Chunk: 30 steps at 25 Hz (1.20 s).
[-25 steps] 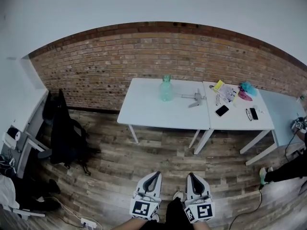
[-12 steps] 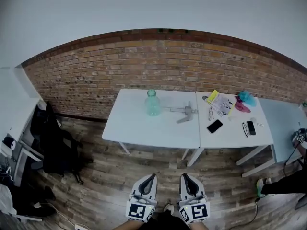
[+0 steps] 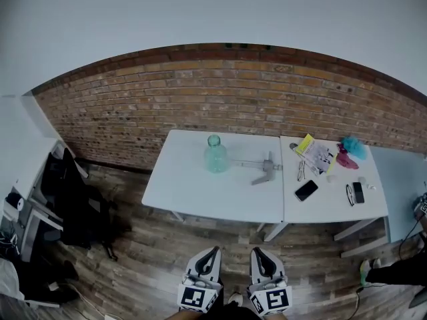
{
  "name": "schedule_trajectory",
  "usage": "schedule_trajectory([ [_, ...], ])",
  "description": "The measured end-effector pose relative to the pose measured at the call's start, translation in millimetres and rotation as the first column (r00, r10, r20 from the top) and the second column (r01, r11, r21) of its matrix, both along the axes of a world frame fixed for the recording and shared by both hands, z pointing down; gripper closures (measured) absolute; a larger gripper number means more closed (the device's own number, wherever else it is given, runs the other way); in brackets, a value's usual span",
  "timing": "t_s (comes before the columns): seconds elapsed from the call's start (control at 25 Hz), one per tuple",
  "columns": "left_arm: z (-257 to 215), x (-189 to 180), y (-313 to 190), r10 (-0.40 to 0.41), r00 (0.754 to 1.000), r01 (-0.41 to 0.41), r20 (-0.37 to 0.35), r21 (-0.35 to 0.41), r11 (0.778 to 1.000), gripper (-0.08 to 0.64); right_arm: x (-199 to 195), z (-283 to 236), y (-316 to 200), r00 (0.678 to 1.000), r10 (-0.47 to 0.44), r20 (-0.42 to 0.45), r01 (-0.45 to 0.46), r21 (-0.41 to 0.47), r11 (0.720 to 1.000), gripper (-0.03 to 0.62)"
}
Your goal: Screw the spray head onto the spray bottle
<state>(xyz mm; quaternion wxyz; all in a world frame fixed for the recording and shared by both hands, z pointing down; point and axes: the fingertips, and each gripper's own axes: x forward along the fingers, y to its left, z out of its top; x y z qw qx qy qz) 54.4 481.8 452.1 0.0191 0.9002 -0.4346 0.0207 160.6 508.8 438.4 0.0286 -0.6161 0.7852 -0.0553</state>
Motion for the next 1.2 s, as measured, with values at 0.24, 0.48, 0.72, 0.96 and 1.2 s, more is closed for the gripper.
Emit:
schedule_trajectory([
  [0.24,11.4,8.2,-64.2,0.041,0.999,-0.041,0.0,-0.026,0.999,0.561,5.0,1.9,-64.5,1.0,0.024,0.0,-0.024,-0.013,1.0,0.584],
  [0.48,11.2,13.5,-136.5,0.081,0.997,-0.082,-0.01,-0.038,0.996,0.561,7.3,-0.6,-136.0,0.998,0.053,-0.025,-0.054,-0.019,0.998,0.584],
  [0.72,8.0,6.7,-204.4,0.129,0.991,-0.13,-0.022,-0.045,0.99,0.56,5.9,-0.9,-198.0,0.994,0.098,-0.051,-0.1,-0.041,0.994,0.584],
  [0.96,2.7,-1.3,-250.1,0.177,0.983,-0.18,-0.047,-0.073,0.981,0.561,2.8,4.7,-241.8,0.986,0.153,-0.067,-0.157,-0.063,0.986,0.584],
  [1.2,4.4,-3.4,-279.6,0.183,0.981,-0.188,-0.066,-0.081,0.979,0.561,-13.0,14.9,-264.8,0.99,0.118,-0.074,-0.126,-0.106,0.986,0.584],
])
